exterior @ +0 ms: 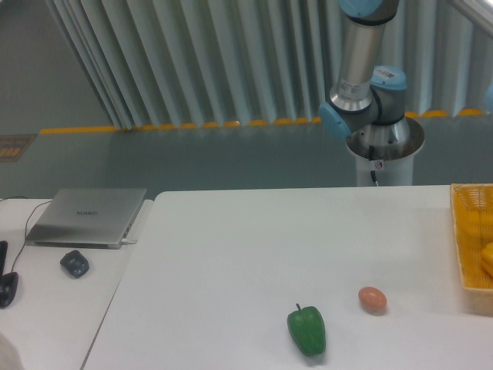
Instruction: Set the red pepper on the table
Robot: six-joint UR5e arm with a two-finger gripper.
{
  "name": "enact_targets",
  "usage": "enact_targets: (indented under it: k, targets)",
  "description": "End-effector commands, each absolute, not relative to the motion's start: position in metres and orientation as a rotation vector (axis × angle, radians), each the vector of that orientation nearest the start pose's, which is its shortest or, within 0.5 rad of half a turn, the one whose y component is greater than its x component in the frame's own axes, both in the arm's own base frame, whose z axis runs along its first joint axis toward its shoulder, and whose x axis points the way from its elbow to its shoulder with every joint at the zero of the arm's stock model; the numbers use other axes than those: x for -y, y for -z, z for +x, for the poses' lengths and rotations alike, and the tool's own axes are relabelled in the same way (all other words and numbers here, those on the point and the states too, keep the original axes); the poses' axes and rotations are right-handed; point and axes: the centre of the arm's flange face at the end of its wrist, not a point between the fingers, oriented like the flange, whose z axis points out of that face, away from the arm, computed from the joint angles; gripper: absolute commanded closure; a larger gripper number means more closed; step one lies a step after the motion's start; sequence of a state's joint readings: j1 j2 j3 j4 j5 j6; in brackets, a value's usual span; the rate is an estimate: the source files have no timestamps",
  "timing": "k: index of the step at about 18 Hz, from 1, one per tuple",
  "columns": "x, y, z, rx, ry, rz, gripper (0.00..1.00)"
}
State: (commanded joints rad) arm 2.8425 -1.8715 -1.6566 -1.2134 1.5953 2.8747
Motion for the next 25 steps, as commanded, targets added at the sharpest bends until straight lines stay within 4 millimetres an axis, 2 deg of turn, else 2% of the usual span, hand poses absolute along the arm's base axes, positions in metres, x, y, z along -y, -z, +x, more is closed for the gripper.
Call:
enact_targets:
  k: [4, 14, 25]
  targets:
    - [-0.306, -0.314, -0.514, -2.226, 0.053, -2.173, 0.00]
    - [-0.309, -0.302, -0.505, -2.208, 0.078, -2.178, 0.00]
    - [-0.307, -0.301, -0.507, -2.206, 0.078, -2.180, 0.00]
